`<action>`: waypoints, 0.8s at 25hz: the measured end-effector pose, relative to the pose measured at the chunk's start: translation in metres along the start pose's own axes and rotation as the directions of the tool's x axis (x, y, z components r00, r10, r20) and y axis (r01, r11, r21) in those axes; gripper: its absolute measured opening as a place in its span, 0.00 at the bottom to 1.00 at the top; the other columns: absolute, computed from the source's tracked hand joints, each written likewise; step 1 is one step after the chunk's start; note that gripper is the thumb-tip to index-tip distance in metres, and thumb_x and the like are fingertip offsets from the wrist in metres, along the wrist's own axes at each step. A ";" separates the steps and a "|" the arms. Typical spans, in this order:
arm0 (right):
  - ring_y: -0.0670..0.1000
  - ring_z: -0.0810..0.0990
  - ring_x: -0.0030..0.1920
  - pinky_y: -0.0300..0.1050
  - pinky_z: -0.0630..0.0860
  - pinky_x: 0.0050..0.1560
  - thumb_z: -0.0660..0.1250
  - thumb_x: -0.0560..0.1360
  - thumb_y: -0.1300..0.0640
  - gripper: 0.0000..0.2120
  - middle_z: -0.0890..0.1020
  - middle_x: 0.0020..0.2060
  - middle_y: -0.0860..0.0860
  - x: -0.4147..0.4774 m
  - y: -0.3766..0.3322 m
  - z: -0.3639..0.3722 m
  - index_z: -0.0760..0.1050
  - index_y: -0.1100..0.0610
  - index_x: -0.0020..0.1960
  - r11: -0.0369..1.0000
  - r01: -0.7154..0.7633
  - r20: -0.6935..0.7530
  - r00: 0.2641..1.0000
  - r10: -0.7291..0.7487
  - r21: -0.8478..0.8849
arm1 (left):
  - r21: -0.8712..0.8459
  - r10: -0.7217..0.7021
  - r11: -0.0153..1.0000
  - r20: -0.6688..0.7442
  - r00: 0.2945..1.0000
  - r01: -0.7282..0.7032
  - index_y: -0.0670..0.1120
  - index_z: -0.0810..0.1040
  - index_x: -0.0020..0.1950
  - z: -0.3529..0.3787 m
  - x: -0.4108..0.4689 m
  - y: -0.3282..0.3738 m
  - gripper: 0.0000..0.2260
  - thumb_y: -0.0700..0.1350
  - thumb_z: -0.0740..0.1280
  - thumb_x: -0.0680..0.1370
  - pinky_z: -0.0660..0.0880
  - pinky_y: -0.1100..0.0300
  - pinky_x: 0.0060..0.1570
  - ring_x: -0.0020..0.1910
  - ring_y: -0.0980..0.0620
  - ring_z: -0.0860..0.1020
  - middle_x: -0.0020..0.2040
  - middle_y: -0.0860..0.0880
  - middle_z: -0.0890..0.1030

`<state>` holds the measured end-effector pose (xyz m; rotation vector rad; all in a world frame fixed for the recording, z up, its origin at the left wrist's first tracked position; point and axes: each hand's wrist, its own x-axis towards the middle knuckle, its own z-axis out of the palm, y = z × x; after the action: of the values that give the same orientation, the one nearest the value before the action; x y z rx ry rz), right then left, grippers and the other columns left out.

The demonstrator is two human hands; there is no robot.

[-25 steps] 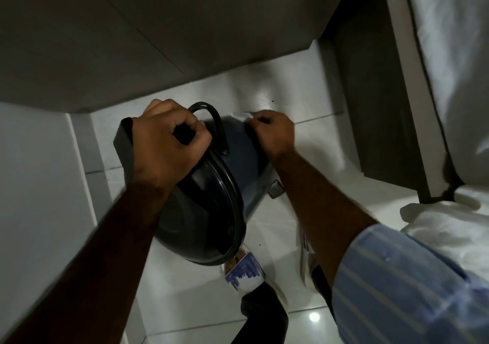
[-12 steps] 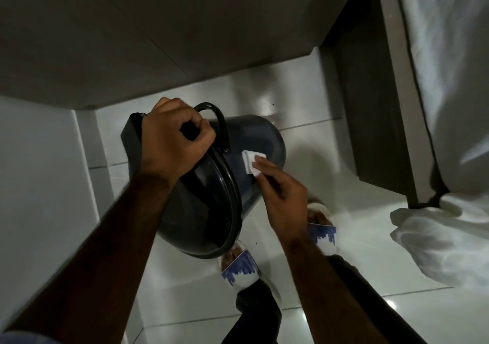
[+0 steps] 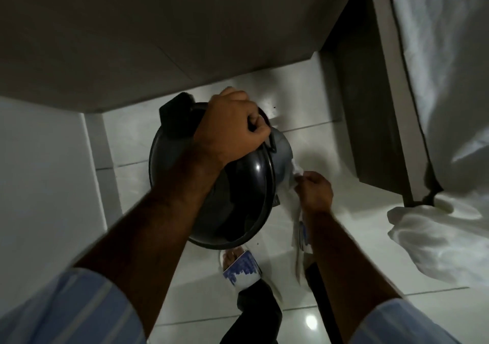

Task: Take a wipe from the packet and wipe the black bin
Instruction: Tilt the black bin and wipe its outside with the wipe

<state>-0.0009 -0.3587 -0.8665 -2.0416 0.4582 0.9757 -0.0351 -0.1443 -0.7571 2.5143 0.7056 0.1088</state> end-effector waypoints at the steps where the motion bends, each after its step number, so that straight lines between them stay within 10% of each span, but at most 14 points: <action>1: 0.60 0.84 0.46 0.52 0.81 0.49 0.72 0.75 0.55 0.09 0.85 0.37 0.53 0.007 0.001 -0.009 0.83 0.51 0.37 0.996 -0.044 -0.029 0.999 0.046 0.083 | 0.028 0.029 0.999 0.038 0.999 -0.030 0.45 0.76 0.30 0.007 0.005 0.010 0.10 0.49 0.66 0.68 0.75 0.52 0.44 0.41 0.51 0.73 0.32 0.50 0.75; 5: 0.58 0.85 0.51 0.48 0.82 0.52 0.70 0.77 0.62 0.04 0.86 0.48 0.58 0.009 -0.004 -0.035 0.83 0.57 0.46 0.895 -0.145 0.045 0.989 0.139 0.422 | 0.172 0.082 0.977 0.233 0.969 -0.124 0.44 0.81 0.38 0.030 0.022 0.048 0.11 0.50 0.64 0.70 0.71 0.51 0.52 0.50 0.44 0.78 0.40 0.47 0.80; 13: 0.55 0.85 0.54 0.50 0.80 0.57 0.66 0.79 0.59 0.13 0.86 0.54 0.55 0.002 -0.020 -0.057 0.80 0.58 0.62 0.792 -0.195 0.156 0.979 0.127 0.579 | 0.351 0.017 0.912 0.487 0.873 -0.213 0.45 0.82 0.53 0.057 0.022 0.074 0.15 0.52 0.60 0.77 0.66 0.47 0.63 0.60 0.46 0.73 0.53 0.47 0.80; 17: 0.57 0.83 0.60 0.48 0.81 0.52 0.65 0.79 0.58 0.21 0.82 0.62 0.58 0.004 -0.029 -0.076 0.73 0.57 0.72 0.731 -0.165 0.145 0.985 0.091 0.662 | 0.376 -0.052 0.916 0.455 0.889 -0.140 0.45 0.83 0.53 0.055 0.020 0.062 0.16 0.53 0.60 0.79 0.68 0.48 0.63 0.60 0.45 0.75 0.53 0.46 0.81; 20: 0.57 0.83 0.59 0.48 0.81 0.50 0.65 0.79 0.58 0.19 0.82 0.62 0.57 -0.008 -0.055 -0.089 0.73 0.57 0.70 0.781 -0.133 0.178 0.984 0.028 0.610 | 0.067 -0.009 0.998 0.306 0.952 -0.013 0.41 0.82 0.57 0.040 0.015 0.065 0.18 0.54 0.65 0.79 0.71 0.50 0.65 0.61 0.43 0.77 0.56 0.43 0.82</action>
<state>0.0695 -0.3961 -0.7988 -1.3417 0.6828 0.8786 0.0160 -0.2023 -0.7595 2.5170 0.5867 -0.3049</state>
